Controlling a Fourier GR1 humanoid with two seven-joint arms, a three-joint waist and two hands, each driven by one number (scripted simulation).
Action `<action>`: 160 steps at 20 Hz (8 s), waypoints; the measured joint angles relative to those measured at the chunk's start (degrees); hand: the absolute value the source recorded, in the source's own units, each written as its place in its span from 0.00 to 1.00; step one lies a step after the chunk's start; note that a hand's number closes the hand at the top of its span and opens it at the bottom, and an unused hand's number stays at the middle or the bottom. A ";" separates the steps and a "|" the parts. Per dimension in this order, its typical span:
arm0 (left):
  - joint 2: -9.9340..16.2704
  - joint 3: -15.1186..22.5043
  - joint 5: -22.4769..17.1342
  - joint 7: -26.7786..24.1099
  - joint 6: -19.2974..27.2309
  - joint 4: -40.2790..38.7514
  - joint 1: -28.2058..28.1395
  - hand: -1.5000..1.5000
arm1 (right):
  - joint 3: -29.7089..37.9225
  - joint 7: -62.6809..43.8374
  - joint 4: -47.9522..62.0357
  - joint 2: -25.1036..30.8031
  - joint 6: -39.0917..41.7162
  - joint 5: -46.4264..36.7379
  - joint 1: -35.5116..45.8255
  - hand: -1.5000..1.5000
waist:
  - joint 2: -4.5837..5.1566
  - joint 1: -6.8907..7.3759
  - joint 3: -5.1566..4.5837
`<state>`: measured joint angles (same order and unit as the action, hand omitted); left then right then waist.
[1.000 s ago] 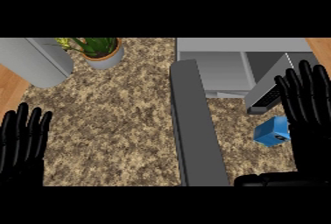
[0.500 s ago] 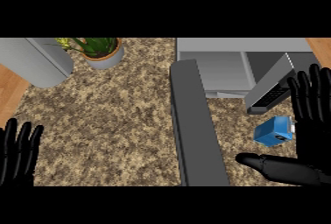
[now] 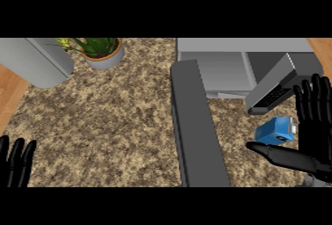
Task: Pick up the milk, place it into the microwave and close the microwave
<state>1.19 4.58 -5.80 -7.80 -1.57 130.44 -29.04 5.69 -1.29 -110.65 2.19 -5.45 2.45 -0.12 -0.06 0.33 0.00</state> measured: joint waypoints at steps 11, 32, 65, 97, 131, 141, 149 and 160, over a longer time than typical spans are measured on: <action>-0.49 -0.51 -0.68 -2.65 -2.70 1.17 -4.50 0.00 | 7.08 10.44 12.43 2.19 2.51 2.31 -3.06 0.00 | 0.00 0.01 0.01; -1.05 2.59 0.43 -6.32 -3.44 1.79 -8.65 0.00 | 12.10 31.10 38.88 7.16 9.61 2.38 0.88 0.00 | 0.02 0.10 0.02; -0.04 -2.13 -4.00 -5.81 -6.13 0.41 -7.76 0.00 | 14.26 54.68 75.83 12.90 15.14 -0.67 15.46 1.00 | 0.08 0.26 0.04; -0.27 -5.92 -8.01 -6.25 -10.38 -0.67 -9.92 0.00 | 0.57 36.43 44.77 6.12 13.68 -0.83 16.32 1.00 | -0.10 -0.01 -0.03; 1.89 -9.55 -10.20 -4.41 -14.11 -6.51 0.36 0.00 | 7.12 42.52 98.32 9.33 -7.98 -11.68 61.77 1.00 | 2.73 6.06 0.19; 2.32 -8.25 -7.44 -3.39 -13.52 -5.78 2.33 0.00 | 9.68 40.46 101.46 11.57 -22.70 -11.62 64.37 0.00 | 4.17 8.42 0.22; 2.71 -7.29 -4.56 -2.62 -12.75 -6.40 4.61 0.00 | 6.61 39.35 103.99 11.99 -33.14 -16.02 65.96 0.00 | 4.97 9.90 0.24; 2.31 -5.18 -2.15 -1.99 -12.22 -8.19 7.42 0.00 | 7.52 36.97 106.76 10.52 -26.61 -15.49 66.94 0.00 | 5.37 9.89 0.41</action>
<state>3.50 -0.60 -7.95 -9.79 -13.79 122.25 -21.61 13.21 35.67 -3.89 12.71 -32.06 -13.04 66.82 5.31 10.22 0.41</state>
